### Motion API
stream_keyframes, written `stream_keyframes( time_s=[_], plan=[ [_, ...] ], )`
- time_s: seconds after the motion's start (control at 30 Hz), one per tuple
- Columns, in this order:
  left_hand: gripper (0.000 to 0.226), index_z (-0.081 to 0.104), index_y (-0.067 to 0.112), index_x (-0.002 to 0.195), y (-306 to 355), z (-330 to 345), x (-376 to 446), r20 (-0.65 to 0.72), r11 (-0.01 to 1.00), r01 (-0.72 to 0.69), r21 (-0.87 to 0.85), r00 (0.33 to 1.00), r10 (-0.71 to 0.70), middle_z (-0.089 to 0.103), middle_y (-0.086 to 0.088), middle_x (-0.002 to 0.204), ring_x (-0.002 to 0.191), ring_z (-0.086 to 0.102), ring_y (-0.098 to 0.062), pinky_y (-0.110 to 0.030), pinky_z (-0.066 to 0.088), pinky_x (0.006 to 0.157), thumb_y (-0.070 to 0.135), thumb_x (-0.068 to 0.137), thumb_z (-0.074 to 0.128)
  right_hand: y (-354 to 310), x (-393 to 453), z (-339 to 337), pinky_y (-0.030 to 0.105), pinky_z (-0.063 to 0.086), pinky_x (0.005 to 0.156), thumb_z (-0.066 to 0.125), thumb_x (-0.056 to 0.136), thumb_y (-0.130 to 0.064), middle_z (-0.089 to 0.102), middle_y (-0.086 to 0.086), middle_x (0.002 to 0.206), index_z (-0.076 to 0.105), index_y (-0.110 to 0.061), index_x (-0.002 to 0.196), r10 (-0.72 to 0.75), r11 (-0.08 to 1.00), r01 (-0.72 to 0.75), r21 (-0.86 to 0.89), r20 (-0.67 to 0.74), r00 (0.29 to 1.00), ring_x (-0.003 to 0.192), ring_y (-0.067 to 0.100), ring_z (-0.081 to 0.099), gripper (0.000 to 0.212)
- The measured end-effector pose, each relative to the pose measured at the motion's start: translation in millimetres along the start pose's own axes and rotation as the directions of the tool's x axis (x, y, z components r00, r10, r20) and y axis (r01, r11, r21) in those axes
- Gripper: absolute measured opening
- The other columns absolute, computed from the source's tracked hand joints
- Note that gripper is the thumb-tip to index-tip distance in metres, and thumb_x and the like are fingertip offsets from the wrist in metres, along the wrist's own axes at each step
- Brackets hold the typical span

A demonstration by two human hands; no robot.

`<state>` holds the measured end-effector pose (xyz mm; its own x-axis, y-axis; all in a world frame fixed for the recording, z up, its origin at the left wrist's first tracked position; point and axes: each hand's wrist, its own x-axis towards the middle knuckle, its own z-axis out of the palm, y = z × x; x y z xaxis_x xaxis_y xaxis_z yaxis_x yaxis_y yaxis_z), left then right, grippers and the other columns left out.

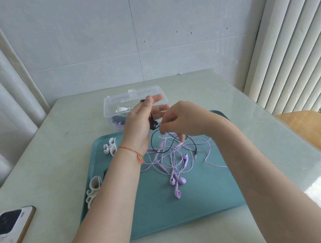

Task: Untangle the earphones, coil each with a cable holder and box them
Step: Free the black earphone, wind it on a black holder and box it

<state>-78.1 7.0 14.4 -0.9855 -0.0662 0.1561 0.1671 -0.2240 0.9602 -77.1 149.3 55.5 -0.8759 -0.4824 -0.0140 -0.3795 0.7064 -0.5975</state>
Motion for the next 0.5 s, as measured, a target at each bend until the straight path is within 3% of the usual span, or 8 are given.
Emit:
stream_keyframes(
  time_s=[0.1,0.17,0.23,0.27,0.37,0.5],
  plan=[
    [0.031,0.070,0.017,0.092,-4.5,-0.7,-0.9,0.010,0.972,0.027,0.235,0.999,-0.030,0.063,-0.001,0.063,0.055,0.051,-0.016,-0.031,0.035,0.060,0.033,0.101,0.045,-0.2,-0.3,-6.0,0.026,0.051,0.054,0.060,0.082,-0.026,0.067,0.005,0.066,0.071,-0.017,0.071,-0.038,0.997,0.046,0.062,-0.128,0.991,0.050,0.016,0.053,0.017],
    [0.036,0.063,0.012,0.077,-6.6,-0.8,0.2,0.076,0.966,0.051,0.254,0.994,-0.073,0.054,-0.002,0.053,0.047,0.043,-0.016,-0.038,0.040,0.065,0.035,0.100,0.047,0.8,-0.4,-10.3,0.032,0.055,0.062,0.060,0.083,-0.024,0.068,0.008,0.076,0.070,-0.017,0.075,-0.042,0.992,0.067,0.109,-0.219,0.975,0.061,0.020,0.055,0.015],
    [0.037,0.058,0.012,0.073,-5.0,1.3,-0.6,0.129,0.972,0.114,0.204,0.981,-0.142,0.041,0.000,0.047,0.042,0.032,-0.014,-0.048,0.048,0.082,0.031,0.102,0.043,2.4,-0.4,-13.4,0.031,0.050,0.064,0.059,0.086,-0.022,0.065,0.004,0.074,0.068,-0.016,0.079,-0.041,0.988,0.079,0.133,-0.270,0.962,0.063,0.016,0.054,0.012],
    [0.039,0.058,0.013,0.073,-2.6,2.9,-1.7,0.154,0.973,0.151,0.172,0.972,-0.178,0.034,0.002,0.047,0.041,0.027,-0.013,-0.045,0.050,0.086,0.030,0.104,0.040,3.6,0.2,-14.1,0.032,0.050,0.064,0.059,0.086,-0.021,0.065,0.003,0.073,0.067,-0.017,0.079,-0.047,0.987,0.089,0.136,-0.287,0.957,0.063,0.014,0.053,0.012],
    [0.053,0.063,0.011,0.077,5.5,5.9,-5.2,0.266,0.960,0.261,0.096,0.923,-0.278,0.021,0.005,0.047,0.044,0.016,-0.012,-0.030,0.049,0.072,0.040,0.104,0.028,8.5,4.0,-13.5,0.034,0.048,0.058,0.059,0.088,-0.020,0.061,0.008,0.069,0.066,-0.016,0.083,-0.059,0.985,0.111,0.134,-0.345,0.937,0.057,0.015,0.048,0.010],
    [0.049,0.061,0.016,0.068,13.1,8.7,-10.0,0.408,0.925,0.373,-0.074,0.857,-0.314,0.016,0.009,0.043,0.038,0.013,-0.008,-0.028,0.045,0.057,0.045,0.098,0.036,14.3,9.5,-11.8,0.027,0.034,0.055,0.061,0.090,-0.020,0.047,0.004,0.065,0.066,-0.015,0.088,-0.035,0.968,0.140,0.208,-0.443,0.896,0.055,0.014,0.038,0.008]
  ],
)
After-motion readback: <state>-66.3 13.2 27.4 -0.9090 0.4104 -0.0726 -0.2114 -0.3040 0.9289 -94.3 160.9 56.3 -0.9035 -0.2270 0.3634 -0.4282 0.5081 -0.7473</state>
